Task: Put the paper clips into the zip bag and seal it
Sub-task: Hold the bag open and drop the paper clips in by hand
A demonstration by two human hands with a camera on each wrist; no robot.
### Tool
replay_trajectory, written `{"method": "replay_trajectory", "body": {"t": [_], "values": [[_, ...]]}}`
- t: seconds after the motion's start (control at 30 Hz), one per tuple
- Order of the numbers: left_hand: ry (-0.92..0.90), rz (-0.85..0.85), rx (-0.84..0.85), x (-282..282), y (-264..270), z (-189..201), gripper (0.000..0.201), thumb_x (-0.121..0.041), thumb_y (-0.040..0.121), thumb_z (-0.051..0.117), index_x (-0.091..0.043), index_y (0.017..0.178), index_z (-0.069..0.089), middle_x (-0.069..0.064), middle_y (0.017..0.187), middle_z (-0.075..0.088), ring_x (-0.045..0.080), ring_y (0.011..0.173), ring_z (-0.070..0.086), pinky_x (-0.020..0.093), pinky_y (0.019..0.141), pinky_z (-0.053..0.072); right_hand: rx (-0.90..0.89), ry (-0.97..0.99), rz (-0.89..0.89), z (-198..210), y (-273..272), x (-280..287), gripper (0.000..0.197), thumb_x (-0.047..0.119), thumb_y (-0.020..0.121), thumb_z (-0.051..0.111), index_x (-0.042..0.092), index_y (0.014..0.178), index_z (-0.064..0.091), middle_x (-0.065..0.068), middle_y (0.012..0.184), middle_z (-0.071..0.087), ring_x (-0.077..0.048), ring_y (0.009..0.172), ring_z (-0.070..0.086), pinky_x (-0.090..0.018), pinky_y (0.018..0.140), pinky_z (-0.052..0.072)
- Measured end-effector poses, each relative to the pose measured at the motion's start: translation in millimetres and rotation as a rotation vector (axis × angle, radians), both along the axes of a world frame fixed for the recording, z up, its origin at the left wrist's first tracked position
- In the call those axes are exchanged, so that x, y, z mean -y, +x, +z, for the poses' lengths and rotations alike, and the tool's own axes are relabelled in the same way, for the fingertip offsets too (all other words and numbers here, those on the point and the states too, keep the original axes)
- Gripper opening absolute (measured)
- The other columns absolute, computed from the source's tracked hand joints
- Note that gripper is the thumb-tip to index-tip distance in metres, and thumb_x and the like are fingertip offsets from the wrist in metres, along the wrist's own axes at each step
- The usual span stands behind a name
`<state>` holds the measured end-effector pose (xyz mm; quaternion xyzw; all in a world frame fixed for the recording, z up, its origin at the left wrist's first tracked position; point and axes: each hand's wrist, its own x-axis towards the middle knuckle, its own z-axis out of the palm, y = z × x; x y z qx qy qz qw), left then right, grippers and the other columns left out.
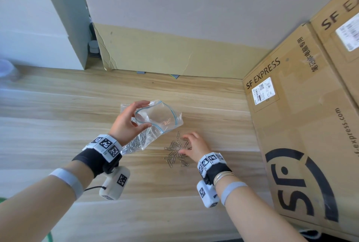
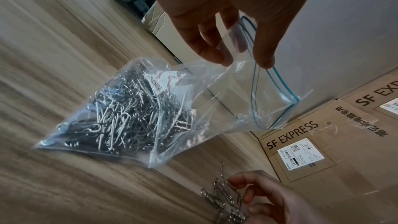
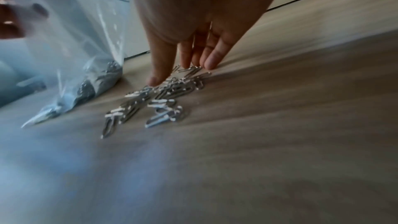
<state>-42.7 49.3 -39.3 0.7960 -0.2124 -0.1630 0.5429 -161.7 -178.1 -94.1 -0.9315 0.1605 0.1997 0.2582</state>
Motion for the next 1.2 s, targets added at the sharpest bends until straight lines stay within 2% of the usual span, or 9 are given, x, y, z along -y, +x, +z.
{"method": "replay_trajectory", "body": {"t": [0.1,0.17,0.33,0.47,0.6,0.73,0.83,1.0,1.2], "values": [[-0.002,-0.008,-0.009,1,0,0,0.07,-0.009,0.07,0.076,-0.06,0.105,0.041,-0.049,0.108,0.045,-0.01,0.086,0.052,0.022,0.061,0.051,-0.055,-0.038,0.138,4,-8,-5,0.079,0.038,0.06,0.08,0.023,0.129,0.043,-0.001,0.134,0.04,-0.019,0.124,0.036,-0.03,0.105,0.029],[-0.001,-0.006,-0.013,1,-1,0,0.069,-0.009,0.07,0.076,-0.058,0.105,0.042,-0.049,0.108,0.045,-0.01,0.086,0.052,0.025,0.062,0.051,-0.071,-0.04,0.214,3,-10,-3,0.08,0.035,0.059,0.081,0.026,0.129,0.042,-0.001,0.135,0.037,-0.02,0.125,0.033,-0.032,0.107,0.028],[0.0,0.004,-0.012,0,0,-2,0.066,-0.008,0.071,0.075,-0.051,0.107,0.041,-0.041,0.106,0.05,-0.01,0.086,0.052,0.028,0.063,0.052,-0.056,0.038,0.241,3,-9,3,0.041,0.017,0.074,0.071,0.02,0.112,0.057,-0.001,0.124,0.047,-0.012,0.103,0.048,-0.026,0.092,0.04],[0.004,-0.009,-0.009,0,1,-1,0.064,-0.009,0.071,0.075,-0.05,0.107,0.041,-0.051,0.106,0.043,-0.014,0.088,0.05,0.018,0.061,0.05,-0.031,0.031,0.238,0,-6,0,0.02,0.012,0.079,0.065,0.01,0.099,0.062,-0.005,0.114,0.055,-0.023,0.101,0.054,-0.028,0.082,0.04],[0.003,-0.012,-0.008,1,0,-1,0.064,-0.009,0.071,0.075,-0.051,0.107,0.041,-0.053,0.106,0.042,-0.016,0.091,0.049,0.014,0.061,0.049,-0.038,0.034,0.283,2,-1,-2,0.012,0.008,0.081,0.061,0.005,0.093,0.061,-0.011,0.104,0.059,-0.026,0.093,0.055,-0.029,0.079,0.041],[-0.001,-0.013,-0.011,1,0,0,0.064,-0.008,0.071,0.075,-0.05,0.107,0.041,-0.052,0.106,0.042,-0.016,0.091,0.05,0.016,0.062,0.049,0.039,0.042,0.277,3,1,-4,0.006,0.002,0.078,0.059,0.005,0.081,0.063,-0.012,0.087,0.061,-0.02,0.072,0.05,-0.023,0.07,0.036],[0.004,-0.016,-0.015,1,0,0,0.064,-0.009,0.071,0.075,-0.05,0.107,0.041,-0.053,0.106,0.042,-0.015,0.089,0.051,0.018,0.063,0.05,0.107,0.064,0.224,7,2,-6,0.011,-0.003,0.073,0.059,0.004,0.076,0.066,-0.011,0.078,0.062,-0.015,0.066,0.048,-0.021,0.067,0.037],[-0.012,-0.021,-0.016,1,3,0,0.065,-0.008,0.071,0.075,-0.051,0.107,0.041,-0.053,0.106,0.043,-0.015,0.088,0.051,0.015,0.061,0.048,0.234,0.045,0.201,50,13,1,0.008,0.005,0.081,0.062,0.009,0.083,0.069,-0.007,0.088,0.069,-0.017,0.079,0.064,-0.024,0.077,0.054],[-0.02,-0.045,0.005,5,2,1,0.063,-0.007,0.072,0.074,-0.048,0.107,0.041,-0.054,0.108,0.04,-0.017,0.089,0.049,0.011,0.06,0.047,0.518,0.038,0.285,98,54,-3,0.01,0.001,0.077,0.064,0.01,0.077,0.068,-0.005,0.077,0.067,-0.013,0.067,0.06,-0.025,0.065,0.056]]}}
